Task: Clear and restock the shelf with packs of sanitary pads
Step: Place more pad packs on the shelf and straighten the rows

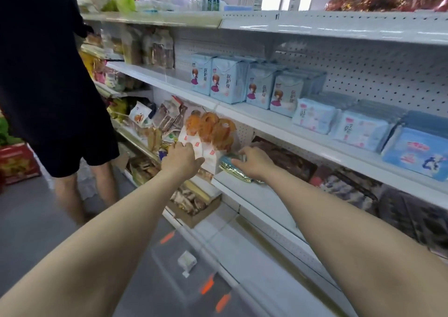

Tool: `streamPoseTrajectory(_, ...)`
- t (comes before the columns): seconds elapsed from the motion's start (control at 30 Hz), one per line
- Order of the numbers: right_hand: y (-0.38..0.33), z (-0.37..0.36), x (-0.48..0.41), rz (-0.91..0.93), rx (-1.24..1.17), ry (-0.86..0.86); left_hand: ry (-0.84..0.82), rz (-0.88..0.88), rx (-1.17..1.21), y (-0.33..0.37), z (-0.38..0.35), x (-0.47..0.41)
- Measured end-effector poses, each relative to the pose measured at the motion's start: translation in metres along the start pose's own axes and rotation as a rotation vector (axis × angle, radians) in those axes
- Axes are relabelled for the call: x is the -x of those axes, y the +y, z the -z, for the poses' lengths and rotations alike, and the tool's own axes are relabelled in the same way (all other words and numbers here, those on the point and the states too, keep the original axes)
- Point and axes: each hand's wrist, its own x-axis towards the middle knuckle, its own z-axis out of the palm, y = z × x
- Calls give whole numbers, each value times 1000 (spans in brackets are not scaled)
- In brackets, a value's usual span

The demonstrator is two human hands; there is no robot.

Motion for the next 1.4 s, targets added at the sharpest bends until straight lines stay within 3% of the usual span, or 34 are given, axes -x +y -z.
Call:
streamPoseTrajectory(0.5,-21,-90,-164,-144,-51,-110,-188,-48,-4,-89,-79,-166)
streamPoseTrajectory(0.83,-46,-219,-241,-352,-121,-259,-436,-156,3,-192,-164,-281)
streamPoseTrajectory(1.1,-7,-367,-250,-523,-197,-494,-690,-125,19,-261,-307,-290)
streamPoseTrajectory(1.23,28,-466,-259,-576,-216,-589,-796,33,44,-306,-401,-285)
streamPoseTrajectory(1.4,80,-604,-265,-632,-247,-680,-797,210,130,-365,-527,-266)
